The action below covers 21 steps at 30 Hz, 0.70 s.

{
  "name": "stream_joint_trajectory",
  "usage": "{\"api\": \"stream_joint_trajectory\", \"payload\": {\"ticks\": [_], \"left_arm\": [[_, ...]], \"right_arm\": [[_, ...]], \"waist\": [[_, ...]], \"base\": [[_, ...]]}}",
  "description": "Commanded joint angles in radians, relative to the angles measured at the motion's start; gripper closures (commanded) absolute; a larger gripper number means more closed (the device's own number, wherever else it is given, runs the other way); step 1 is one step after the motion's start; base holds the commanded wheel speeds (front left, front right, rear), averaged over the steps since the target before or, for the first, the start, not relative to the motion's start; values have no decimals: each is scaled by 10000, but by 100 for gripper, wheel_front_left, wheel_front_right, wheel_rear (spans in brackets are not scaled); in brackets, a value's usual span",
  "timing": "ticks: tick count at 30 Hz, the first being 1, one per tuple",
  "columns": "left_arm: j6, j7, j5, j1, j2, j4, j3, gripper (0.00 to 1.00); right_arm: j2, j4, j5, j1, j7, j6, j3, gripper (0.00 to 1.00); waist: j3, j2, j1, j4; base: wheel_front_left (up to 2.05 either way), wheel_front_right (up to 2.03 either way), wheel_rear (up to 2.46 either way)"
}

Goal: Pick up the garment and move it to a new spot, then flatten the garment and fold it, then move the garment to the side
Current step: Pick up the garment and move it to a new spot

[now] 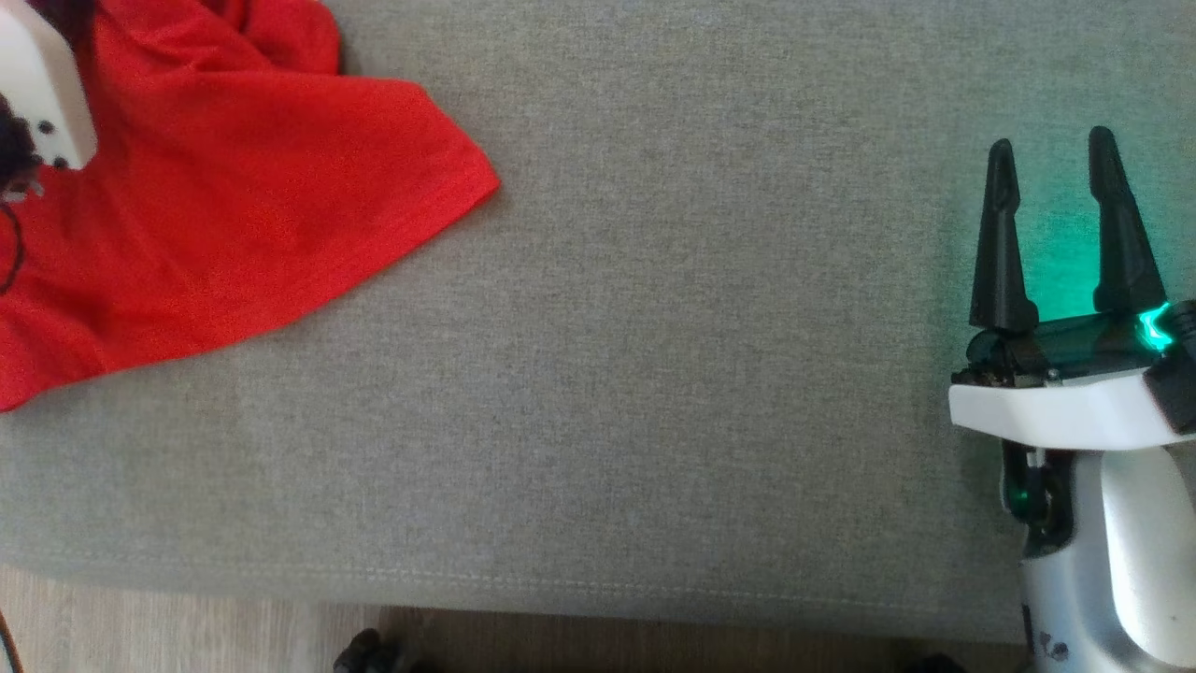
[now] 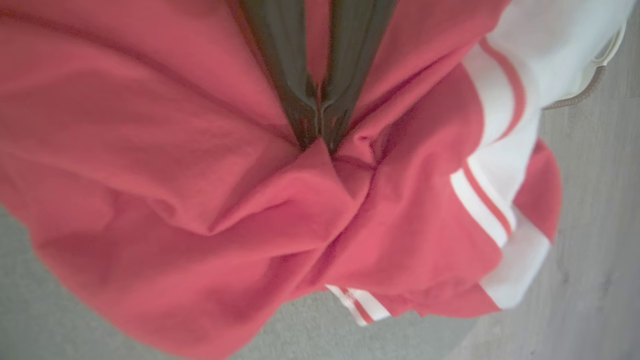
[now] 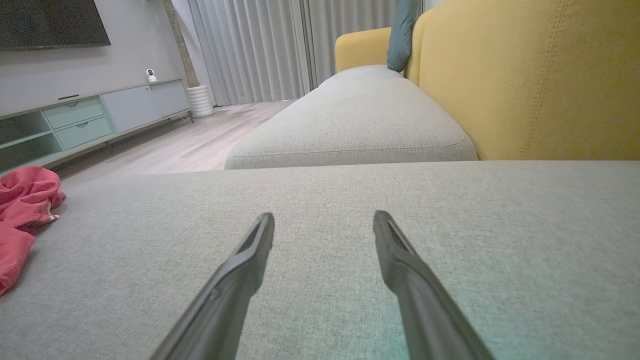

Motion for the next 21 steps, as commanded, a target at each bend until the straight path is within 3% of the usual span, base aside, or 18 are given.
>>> {"api": "stream_joint_trajectory", "payload": {"ticks": [1,16,21], "left_arm": [[18,-388,-59,-602,627,75,368,100],[33,-2925,-301,-1126,503,301,633,100],[275,-3642,-299,-1153,631,-240,848,100]], "right_arm": [[-45,-287,89,-130,-63,77,231,0],[-45,289,797,28,-63,77,383,0],[-45,450,1079,210,-63,77,406,0]], "waist": [[-88,0,-1,7],[-1984,0,-1,167],[-2684,0,-1,156]], "base": [[0,0,0],[0,0,0],[0,0,0]]}}
